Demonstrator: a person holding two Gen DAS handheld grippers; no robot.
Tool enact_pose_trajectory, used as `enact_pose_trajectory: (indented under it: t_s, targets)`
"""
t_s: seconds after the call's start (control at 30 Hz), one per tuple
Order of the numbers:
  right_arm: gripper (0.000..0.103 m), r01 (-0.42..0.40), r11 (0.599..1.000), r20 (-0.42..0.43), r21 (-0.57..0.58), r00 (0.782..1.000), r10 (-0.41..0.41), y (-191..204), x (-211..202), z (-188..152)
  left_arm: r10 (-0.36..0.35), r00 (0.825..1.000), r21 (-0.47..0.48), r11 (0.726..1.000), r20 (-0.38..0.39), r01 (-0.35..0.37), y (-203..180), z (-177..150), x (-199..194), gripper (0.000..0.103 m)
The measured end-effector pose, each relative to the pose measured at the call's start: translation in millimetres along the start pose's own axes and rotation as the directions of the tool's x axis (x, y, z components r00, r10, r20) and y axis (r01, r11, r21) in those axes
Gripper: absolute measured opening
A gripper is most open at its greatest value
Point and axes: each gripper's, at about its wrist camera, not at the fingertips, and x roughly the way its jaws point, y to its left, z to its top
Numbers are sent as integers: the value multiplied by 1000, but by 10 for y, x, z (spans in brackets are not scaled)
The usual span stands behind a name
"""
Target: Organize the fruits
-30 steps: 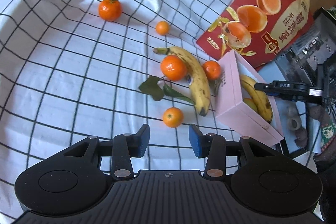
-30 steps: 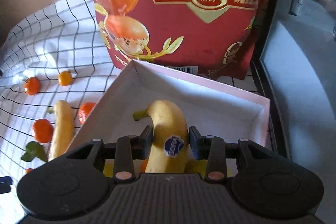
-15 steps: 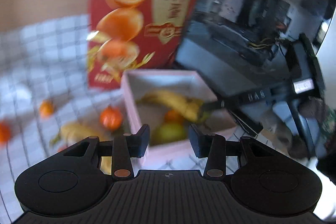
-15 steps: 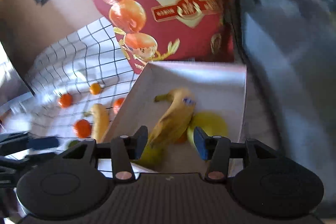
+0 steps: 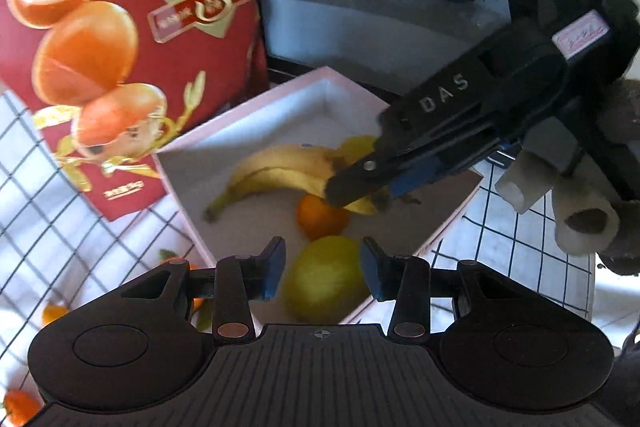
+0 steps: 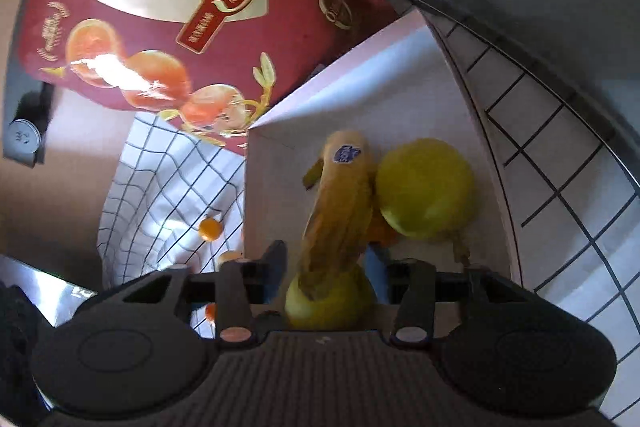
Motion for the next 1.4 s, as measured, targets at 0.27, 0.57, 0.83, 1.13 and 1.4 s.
enact_pose_trajectory:
  t_s: [0.27,0.57,0.83,1.13,1.4]
  targets:
    - [29,-17,997,48,-77,999,21,294,-92,243,-11,999,-37,999,-37,9,10,180,408,46]
    - [29,-28,996,53,-81,998,33,247,-123,416,32,995,15,999,-96,-31,13,319,866,50]
    - [29,-34,995,36,-91,999,37,217,-110,403,15,994,-41,999,-107,-19,237,195,936,46]
    - [29,-2,995,27,-96,1000,5,158,-88,319,51,999,-58,997,12,-50,239,110,408,46]
    - [30,0,998,-25,-68,1000,-2,35,61,120,79,995,-98,993,60,-73,241,26,-115,46]
